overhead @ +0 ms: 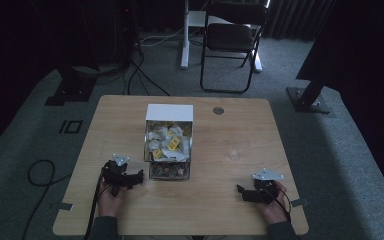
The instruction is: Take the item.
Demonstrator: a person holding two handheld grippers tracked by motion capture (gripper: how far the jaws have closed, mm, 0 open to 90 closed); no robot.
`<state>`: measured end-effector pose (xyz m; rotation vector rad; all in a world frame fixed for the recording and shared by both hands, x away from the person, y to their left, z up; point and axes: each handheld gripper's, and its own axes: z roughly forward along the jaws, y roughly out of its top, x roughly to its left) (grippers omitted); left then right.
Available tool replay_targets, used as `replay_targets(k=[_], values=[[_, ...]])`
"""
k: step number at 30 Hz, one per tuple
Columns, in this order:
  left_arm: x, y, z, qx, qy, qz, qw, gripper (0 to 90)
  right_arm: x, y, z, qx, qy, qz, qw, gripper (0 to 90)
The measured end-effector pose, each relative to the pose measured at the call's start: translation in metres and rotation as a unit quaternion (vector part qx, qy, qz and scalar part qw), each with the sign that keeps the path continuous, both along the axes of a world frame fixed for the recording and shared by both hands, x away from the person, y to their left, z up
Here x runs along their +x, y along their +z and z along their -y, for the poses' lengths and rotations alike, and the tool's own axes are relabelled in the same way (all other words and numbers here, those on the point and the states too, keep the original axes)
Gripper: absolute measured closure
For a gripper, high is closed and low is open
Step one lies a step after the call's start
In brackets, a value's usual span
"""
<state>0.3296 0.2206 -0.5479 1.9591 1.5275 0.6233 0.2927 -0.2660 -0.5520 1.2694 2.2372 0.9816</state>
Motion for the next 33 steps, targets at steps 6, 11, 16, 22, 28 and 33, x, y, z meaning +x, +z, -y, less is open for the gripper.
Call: replay_targets(k=[6, 11, 16, 22, 28, 33], values=[[-0.001, 0.000, -0.001, 0.002, 0.000, 0.000, 1.0000, 1.9, 0.000, 0.000, 0.000, 0.000, 0.001, 0.000, 1.0000, 17.3], [-0.003, 0.000, -0.002, 0.002, -0.002, 0.000, 1.0000, 1.9, 0.000, 0.000, 0.000, 0.001, 0.003, 0.001, 1.0000, 19.5], [-0.006, 0.000, -0.003, 0.002, -0.003, -0.002, 1.0000, 1.9, -0.001, 0.001, 0.001, 0.005, 0.006, 0.006, 0.9999, 26.4], [-0.007, 0.000, -0.004, 0.002, -0.001, -0.001, 1.0000, 1.9, -0.002, 0.001, 0.002, 0.010, 0.009, 0.004, 0.9999, 28.9], [-0.008, 0.000, -0.006, 0.003, 0.009, -0.002, 1.0000, 1.9, -0.006, 0.007, -0.003, 0.011, 0.017, 0.009, 0.9997, 32.0], [-0.007, 0.000, -0.006, 0.003, 0.014, -0.001, 0.9999, 2.0, -0.010, 0.014, -0.006, 0.016, 0.015, 0.020, 0.9995, 34.6]])
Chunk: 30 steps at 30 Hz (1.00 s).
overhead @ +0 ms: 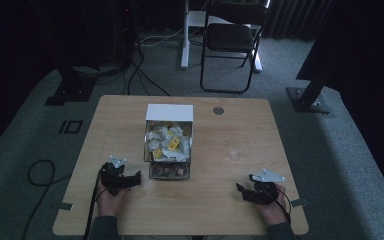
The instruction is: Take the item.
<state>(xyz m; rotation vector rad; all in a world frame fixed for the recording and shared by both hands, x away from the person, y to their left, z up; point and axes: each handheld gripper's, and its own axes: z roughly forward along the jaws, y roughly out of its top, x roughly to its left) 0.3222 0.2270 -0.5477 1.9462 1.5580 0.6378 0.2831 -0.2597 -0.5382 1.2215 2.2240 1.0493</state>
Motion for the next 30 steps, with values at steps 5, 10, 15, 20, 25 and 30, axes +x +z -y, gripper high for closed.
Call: replay_targets(k=[5, 10, 15, 20, 25, 30], values=[[0.000, 0.000, 0.000, 0.000, 0.000, 0.000, 1.0000, 2.0, -0.005, 0.008, -0.005, 0.005, 0.001, 0.018, 0.9998, 36.9], [0.000, 0.000, 0.000, -0.001, 0.001, 0.000, 1.0000, 1.9, -0.007, 0.013, -0.011, 0.004, 0.003, 0.027, 0.9996, 39.5], [0.000, 0.000, 0.000, -0.001, 0.002, 0.001, 1.0000, 2.0, -0.010, 0.018, -0.017, 0.010, 0.008, 0.034, 0.9994, 41.1], [0.000, 0.000, 0.000, -0.001, 0.002, 0.001, 1.0000, 1.9, -0.010, 0.019, -0.022, 0.013, 0.018, 0.031, 0.9993, 42.0], [0.000, 0.000, 0.000, -0.001, 0.002, 0.001, 1.0000, 2.0, -0.011, 0.021, -0.027, 0.012, 0.026, 0.032, 0.9991, 43.4], [0.000, 0.000, 0.000, -0.001, 0.002, 0.001, 1.0000, 1.9, -0.014, 0.025, -0.034, 0.012, 0.035, 0.036, 0.9986, 44.1]])
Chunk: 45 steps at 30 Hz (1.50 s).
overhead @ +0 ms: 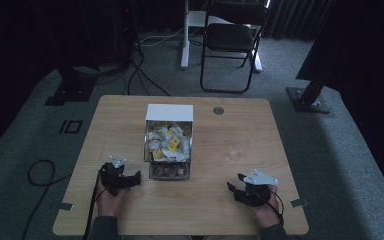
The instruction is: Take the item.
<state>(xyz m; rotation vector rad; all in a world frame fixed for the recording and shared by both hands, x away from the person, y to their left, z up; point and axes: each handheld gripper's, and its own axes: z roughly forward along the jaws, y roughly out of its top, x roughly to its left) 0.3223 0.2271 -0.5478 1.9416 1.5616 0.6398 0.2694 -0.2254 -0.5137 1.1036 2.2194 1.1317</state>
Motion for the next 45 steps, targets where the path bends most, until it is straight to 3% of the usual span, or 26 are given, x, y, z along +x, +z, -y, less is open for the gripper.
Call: replay_targets(k=[45], values=[[0.000, 0.000, 0.000, 0.000, 0.000, 0.000, 1.0000, 2.0, -0.004, 0.026, -0.045, 0.003, 0.058, 0.020, 0.9981, 48.7]])
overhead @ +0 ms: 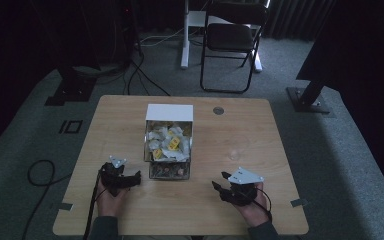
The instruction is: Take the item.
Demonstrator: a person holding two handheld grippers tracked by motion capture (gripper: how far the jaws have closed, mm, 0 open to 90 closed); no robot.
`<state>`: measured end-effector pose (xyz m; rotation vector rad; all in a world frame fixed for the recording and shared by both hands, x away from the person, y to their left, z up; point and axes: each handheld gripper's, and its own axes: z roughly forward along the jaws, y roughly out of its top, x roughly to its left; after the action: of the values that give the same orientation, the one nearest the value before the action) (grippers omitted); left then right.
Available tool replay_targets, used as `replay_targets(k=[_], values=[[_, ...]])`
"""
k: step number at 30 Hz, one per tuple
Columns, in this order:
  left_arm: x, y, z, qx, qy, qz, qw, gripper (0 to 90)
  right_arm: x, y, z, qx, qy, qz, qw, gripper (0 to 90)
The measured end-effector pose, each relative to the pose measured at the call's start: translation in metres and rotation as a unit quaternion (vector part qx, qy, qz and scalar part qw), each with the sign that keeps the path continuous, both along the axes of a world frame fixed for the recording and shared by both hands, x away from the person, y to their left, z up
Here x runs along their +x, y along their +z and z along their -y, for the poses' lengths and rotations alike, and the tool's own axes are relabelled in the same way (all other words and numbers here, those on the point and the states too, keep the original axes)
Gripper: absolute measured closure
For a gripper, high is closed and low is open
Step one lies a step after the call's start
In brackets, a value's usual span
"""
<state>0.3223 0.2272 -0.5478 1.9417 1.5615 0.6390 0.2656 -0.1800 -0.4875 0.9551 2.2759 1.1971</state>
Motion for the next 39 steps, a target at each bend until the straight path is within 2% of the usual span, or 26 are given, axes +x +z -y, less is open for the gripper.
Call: replay_targets(k=[39], values=[[0.000, 0.000, 0.000, 0.000, 0.000, 0.000, 1.0000, 1.9, 0.006, 0.006, -0.054, 0.008, 0.052, 0.011, 0.9985, 47.7]])
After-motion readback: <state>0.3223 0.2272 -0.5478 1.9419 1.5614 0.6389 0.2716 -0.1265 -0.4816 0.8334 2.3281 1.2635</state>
